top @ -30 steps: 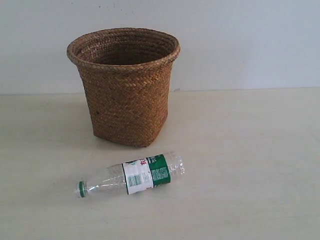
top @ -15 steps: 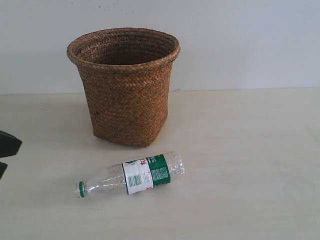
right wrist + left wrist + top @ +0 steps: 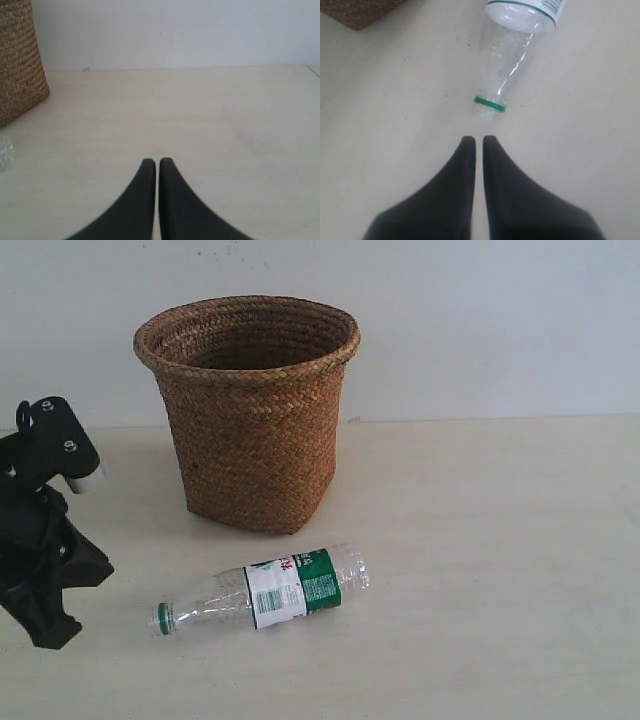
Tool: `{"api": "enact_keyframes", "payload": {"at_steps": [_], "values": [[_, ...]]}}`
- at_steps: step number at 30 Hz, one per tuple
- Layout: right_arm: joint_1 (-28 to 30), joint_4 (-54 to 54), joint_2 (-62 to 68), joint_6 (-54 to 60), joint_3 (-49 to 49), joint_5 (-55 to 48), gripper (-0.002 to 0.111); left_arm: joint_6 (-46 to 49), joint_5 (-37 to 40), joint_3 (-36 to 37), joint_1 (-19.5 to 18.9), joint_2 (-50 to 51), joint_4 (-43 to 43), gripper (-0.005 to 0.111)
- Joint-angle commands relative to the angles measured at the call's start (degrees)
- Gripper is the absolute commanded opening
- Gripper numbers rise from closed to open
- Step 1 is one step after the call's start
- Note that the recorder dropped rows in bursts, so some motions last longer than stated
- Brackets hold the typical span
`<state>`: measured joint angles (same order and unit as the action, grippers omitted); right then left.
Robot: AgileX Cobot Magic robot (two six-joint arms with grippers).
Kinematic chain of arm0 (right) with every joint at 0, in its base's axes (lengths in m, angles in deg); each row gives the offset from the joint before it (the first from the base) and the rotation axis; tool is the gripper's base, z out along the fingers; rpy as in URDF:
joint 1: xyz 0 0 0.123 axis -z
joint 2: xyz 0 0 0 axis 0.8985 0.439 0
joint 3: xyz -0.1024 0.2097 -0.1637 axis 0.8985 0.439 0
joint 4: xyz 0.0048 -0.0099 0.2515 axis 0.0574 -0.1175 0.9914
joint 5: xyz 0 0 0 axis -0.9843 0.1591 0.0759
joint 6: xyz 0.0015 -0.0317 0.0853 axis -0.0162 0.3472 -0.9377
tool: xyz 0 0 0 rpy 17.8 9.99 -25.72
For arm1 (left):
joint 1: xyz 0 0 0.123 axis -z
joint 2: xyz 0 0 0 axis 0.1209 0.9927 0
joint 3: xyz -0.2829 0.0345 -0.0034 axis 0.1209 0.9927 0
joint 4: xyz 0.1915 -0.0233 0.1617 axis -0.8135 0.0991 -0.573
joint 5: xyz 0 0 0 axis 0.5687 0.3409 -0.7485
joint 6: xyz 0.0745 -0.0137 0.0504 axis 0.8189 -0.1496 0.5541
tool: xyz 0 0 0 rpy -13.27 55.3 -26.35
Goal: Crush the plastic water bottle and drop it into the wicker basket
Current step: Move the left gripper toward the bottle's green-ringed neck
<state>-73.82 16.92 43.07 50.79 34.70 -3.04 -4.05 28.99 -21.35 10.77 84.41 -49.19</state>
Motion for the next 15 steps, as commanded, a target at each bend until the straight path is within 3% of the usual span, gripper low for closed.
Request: {"api": "enact_keyframes", "payload": {"at_steps": [1,11,13,15], "values": [[0.1,0.0,-0.2,-0.1,-0.1,0.7,0.000,2.4,-2.8,-0.4,0.2,2.1,1.5,0.004],[0.1,0.0,-0.2,-0.1,-0.1,0.7,0.000,15.4,1.8,-2.1,1.3,10.8,3.7,0.004],[0.1,0.0,-0.2,-0.1,-0.1,0.7,0.000,17.7,-0.3,-2.1,3.5,13.5,3.8,0.011],[0.1,0.0,-0.2,-0.1,-0.1,0.7,0.000,18.1,-3.8,-2.2,5.4,15.1,3.5,0.028]]}}
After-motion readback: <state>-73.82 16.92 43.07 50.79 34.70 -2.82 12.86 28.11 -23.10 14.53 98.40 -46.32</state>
